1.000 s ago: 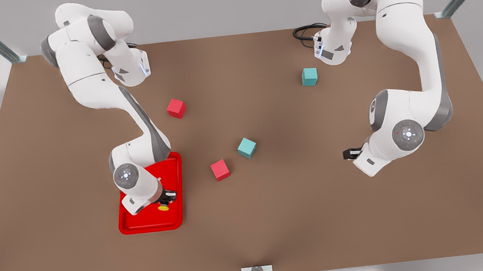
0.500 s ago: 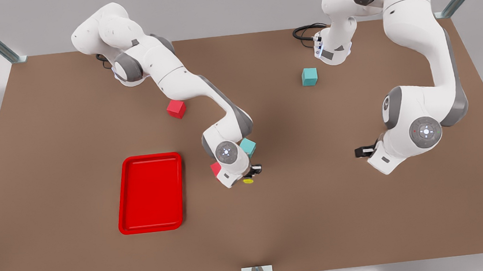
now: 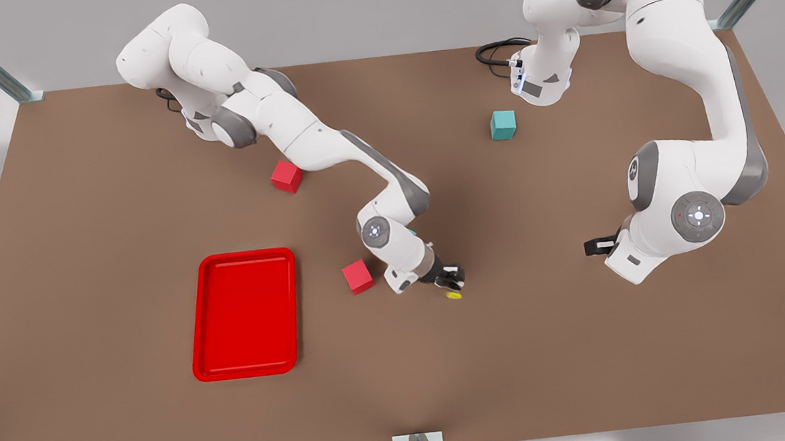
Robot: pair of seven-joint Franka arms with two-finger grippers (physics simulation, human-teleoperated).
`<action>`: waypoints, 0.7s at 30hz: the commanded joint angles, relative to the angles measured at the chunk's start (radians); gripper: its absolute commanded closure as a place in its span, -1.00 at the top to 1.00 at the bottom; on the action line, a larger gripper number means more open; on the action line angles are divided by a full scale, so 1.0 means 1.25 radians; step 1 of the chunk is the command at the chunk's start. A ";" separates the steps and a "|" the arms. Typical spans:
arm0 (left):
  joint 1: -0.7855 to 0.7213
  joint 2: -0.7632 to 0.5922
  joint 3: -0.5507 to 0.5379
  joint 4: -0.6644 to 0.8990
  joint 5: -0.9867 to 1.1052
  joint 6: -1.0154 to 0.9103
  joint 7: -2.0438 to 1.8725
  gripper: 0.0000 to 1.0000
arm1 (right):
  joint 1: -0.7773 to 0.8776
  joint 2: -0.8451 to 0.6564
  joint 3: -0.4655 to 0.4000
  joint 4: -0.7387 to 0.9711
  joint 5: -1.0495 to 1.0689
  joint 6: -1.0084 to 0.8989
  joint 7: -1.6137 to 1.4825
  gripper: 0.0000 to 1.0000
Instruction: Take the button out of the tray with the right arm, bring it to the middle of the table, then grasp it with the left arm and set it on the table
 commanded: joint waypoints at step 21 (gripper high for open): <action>-0.190 0.314 -0.068 0.227 -0.036 0.207 0.105 0.99 | -0.714 -0.989 0.158 -0.618 -0.515 -0.830 -0.638 1.00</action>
